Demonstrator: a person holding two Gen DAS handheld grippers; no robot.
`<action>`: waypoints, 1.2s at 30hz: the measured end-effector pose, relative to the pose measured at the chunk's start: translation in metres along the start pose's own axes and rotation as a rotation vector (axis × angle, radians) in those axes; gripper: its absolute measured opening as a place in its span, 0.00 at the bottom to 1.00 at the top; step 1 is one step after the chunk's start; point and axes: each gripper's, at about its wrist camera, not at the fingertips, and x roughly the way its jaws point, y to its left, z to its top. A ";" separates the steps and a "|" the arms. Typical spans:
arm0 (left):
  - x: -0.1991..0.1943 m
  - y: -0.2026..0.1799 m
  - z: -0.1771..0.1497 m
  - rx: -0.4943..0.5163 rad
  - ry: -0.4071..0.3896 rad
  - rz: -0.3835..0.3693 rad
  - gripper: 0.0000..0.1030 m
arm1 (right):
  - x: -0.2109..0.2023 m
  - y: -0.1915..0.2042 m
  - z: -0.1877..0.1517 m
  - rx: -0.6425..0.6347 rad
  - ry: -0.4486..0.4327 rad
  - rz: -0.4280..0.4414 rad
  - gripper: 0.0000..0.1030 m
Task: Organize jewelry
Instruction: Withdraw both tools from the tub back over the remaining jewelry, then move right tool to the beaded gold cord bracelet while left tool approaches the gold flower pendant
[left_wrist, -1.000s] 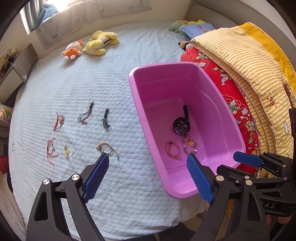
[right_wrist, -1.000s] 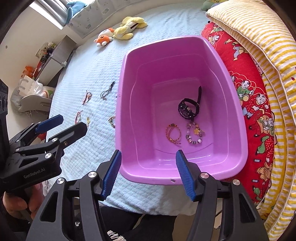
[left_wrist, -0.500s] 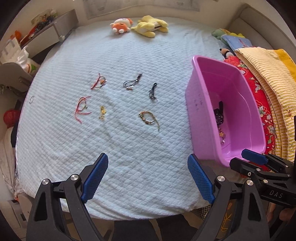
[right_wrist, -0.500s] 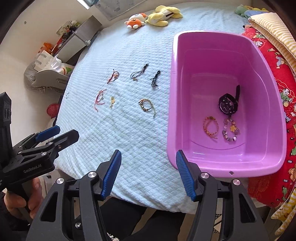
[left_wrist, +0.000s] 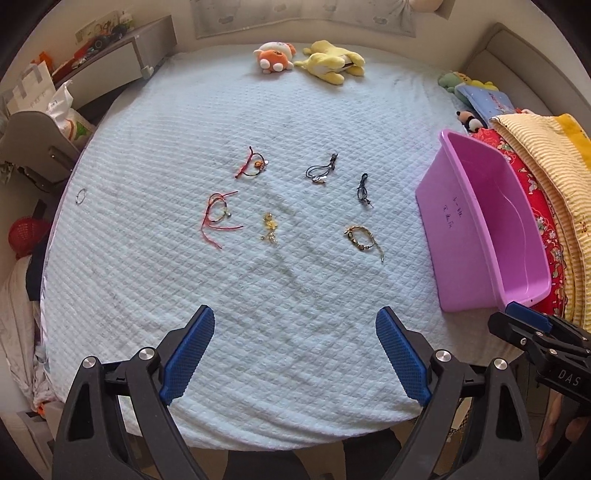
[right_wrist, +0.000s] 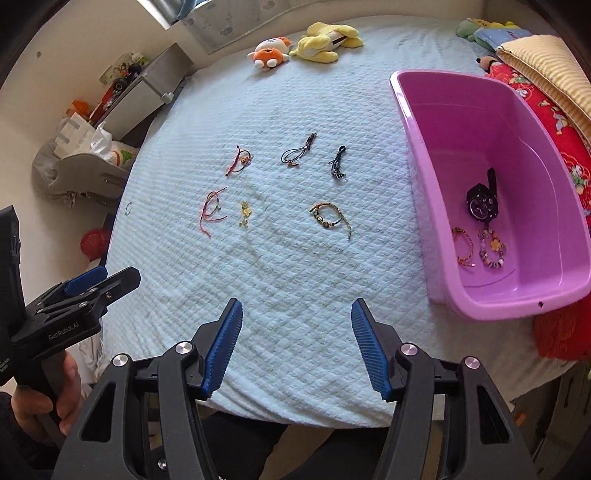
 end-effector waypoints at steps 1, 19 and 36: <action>0.000 0.009 0.001 0.012 -0.007 -0.009 0.85 | 0.002 0.007 -0.004 0.016 -0.008 -0.016 0.57; 0.043 0.070 0.006 0.052 -0.049 -0.052 0.86 | 0.050 0.063 -0.029 0.073 -0.099 -0.146 0.59; 0.173 0.050 0.012 0.060 -0.182 -0.033 0.88 | 0.182 0.010 0.009 -0.017 -0.226 -0.190 0.59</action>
